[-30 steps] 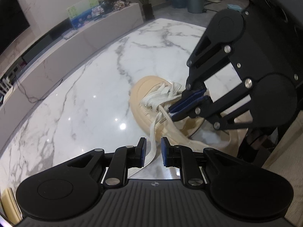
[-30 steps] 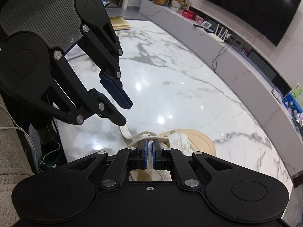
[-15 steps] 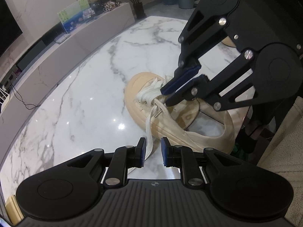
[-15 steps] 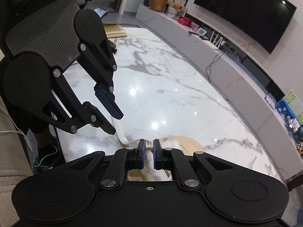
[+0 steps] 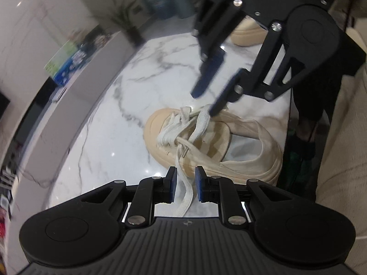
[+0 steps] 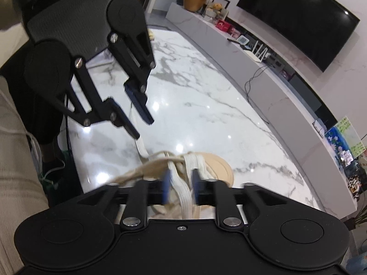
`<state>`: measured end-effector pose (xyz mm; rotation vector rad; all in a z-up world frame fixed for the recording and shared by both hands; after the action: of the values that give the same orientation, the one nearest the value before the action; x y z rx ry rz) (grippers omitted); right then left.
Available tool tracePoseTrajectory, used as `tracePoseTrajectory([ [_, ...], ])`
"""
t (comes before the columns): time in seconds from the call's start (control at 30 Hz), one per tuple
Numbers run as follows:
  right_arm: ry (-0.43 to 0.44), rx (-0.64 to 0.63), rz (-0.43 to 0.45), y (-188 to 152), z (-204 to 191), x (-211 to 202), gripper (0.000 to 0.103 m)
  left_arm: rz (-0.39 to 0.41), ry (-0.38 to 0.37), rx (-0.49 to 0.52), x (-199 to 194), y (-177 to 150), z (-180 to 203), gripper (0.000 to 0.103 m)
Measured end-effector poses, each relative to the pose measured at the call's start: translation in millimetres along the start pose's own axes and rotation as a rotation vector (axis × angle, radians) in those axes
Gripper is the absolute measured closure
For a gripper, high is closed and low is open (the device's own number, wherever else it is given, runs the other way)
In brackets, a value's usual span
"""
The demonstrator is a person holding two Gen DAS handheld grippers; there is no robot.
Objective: Lace up shoes with both hands
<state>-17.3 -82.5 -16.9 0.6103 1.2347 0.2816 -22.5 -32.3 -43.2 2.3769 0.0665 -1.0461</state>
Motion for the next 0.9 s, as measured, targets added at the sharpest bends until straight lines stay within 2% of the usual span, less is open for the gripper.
tracePoseTrajectory([
  [0.2, 0.011, -0.022, -0.027, -6.5, -1.5, 5.4, 0.077, 0.045, 0.002, 0.086, 12.4, 7.1, 6.2, 0.068],
  [0.33, -0.009, -0.078, -0.046, -7.6, -2.4, 12.5, 0.077, 0.046, -0.018, 0.138, 24.4, 9.1, 6.1, 0.069],
  [0.43, 0.0, -0.111, -0.059, -7.4, -2.6, 20.8, 0.077, 0.034, -0.031, 0.191, 34.8, 8.1, 8.1, 0.077],
  [0.57, -0.006, -0.174, -0.082, -9.5, -5.8, 32.2, 0.078, 0.012, -0.057, 0.272, 47.5, 3.6, 12.7, 0.082],
  [0.63, -0.009, -0.189, -0.087, -9.3, -4.9, 36.0, 0.087, 0.012, -0.065, 0.289, 51.2, 2.6, 12.6, 0.083],
  [0.67, -0.008, -0.191, -0.089, -8.7, -3.6, 37.9, 0.095, 0.019, -0.068, 0.293, 51.9, 2.3, 12.4, 0.083],
  [0.73, 0.007, -0.185, -0.084, -6.0, -1.6, 40.8, 0.1, 0.033, -0.078, 0.3, 54.9, 3.0, 12.2, 0.083],
  [0.9, 0.016, -0.178, -0.081, -4.3, 0.4, 43.6, 0.1, 0.054, -0.097, 0.322, 63.1, 4.3, 12.2, 0.083],
])
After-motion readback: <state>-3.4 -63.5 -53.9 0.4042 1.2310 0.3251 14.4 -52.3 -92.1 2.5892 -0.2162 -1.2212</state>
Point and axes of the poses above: each gripper's, at about its wrist camera, not at the fingertips, and x roughly the way its jaws point, z to its right, y to its top, the point moved 7 cm from there along x, roughly the way its jaws point, and after that the axes turned 11 degrees about y, right-handed, at the moved point
